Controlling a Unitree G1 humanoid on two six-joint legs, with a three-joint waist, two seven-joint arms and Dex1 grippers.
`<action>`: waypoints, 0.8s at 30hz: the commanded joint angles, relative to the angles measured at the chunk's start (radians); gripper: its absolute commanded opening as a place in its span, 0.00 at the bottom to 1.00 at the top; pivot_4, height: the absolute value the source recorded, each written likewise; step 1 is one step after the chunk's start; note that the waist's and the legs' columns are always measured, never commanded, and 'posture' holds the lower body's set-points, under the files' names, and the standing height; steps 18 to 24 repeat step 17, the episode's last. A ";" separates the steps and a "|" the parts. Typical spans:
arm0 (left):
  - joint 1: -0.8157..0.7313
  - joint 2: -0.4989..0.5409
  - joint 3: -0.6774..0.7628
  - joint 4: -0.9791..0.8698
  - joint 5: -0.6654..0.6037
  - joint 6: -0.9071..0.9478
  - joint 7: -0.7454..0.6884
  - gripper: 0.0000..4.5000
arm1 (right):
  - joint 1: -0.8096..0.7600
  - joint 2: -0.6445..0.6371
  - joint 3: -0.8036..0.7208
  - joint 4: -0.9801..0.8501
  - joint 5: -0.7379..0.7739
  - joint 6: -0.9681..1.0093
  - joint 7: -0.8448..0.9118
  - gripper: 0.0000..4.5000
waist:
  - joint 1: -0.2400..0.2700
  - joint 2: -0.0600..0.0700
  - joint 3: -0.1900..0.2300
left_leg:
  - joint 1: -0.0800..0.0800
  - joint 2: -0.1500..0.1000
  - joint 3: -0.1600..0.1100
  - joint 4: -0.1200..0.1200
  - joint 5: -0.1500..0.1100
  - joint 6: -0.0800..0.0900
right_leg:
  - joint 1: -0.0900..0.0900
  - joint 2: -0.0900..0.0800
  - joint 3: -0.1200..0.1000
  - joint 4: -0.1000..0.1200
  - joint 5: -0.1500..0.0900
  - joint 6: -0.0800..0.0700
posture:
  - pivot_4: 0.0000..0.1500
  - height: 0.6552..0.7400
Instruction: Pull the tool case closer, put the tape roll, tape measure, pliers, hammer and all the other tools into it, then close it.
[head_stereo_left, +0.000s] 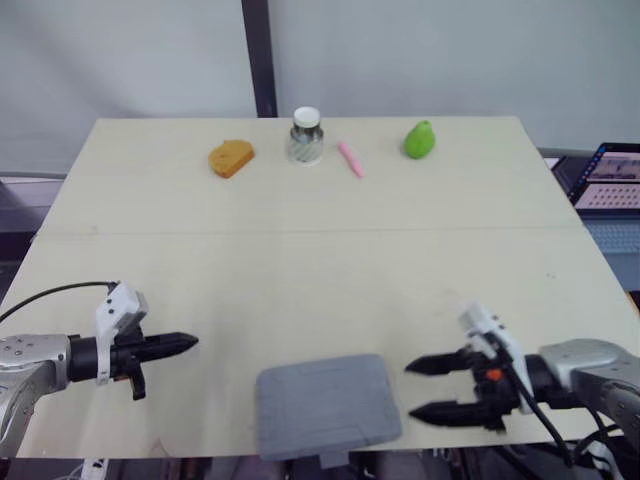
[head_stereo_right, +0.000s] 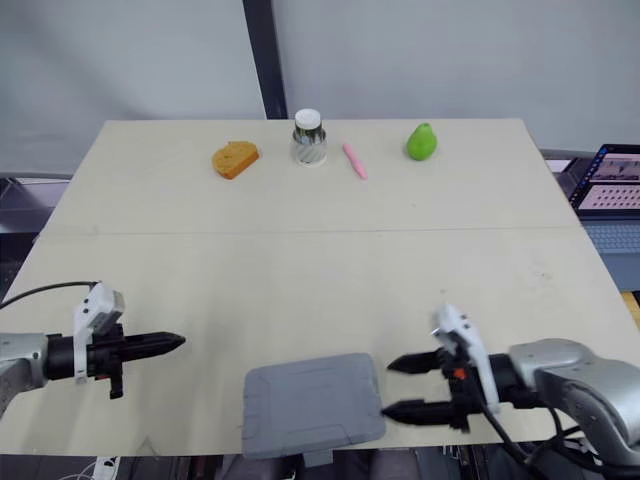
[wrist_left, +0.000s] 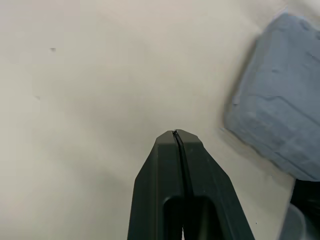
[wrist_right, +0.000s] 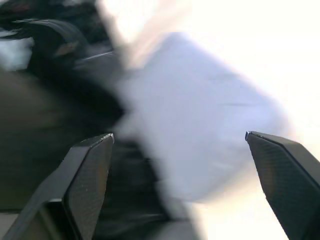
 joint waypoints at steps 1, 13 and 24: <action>0.013 -0.014 0.045 0.051 0.033 -0.081 0.010 0.29 | 0.070 0.017 -0.135 0.078 -0.065 -0.124 -0.009 1.00 | 0.001 0.000 0.000 | 0.000 0.000 0.000 0.000 0.000 0.000 | 0.000 0.000 0.000 0.000 0.000 0.000 | 1.00 1.00; -0.043 0.006 0.070 0.307 0.125 -0.266 0.003 0.97 | 0.202 0.063 -0.261 0.369 -0.233 -0.385 -0.015 1.00 | -0.003 0.000 0.000 | 0.002 0.001 0.001 0.000 0.000 0.000 | 0.000 0.000 0.000 0.001 0.000 0.000 | 1.00 1.00; -0.080 0.007 0.052 0.341 0.141 -0.281 0.006 0.97 | 0.194 0.074 -0.252 0.410 -0.244 -0.425 -0.013 1.00 | -0.003 0.000 0.000 | 0.002 0.001 0.001 0.000 0.000 0.000 | 0.000 0.000 0.000 0.001 0.000 0.000 | 1.00 1.00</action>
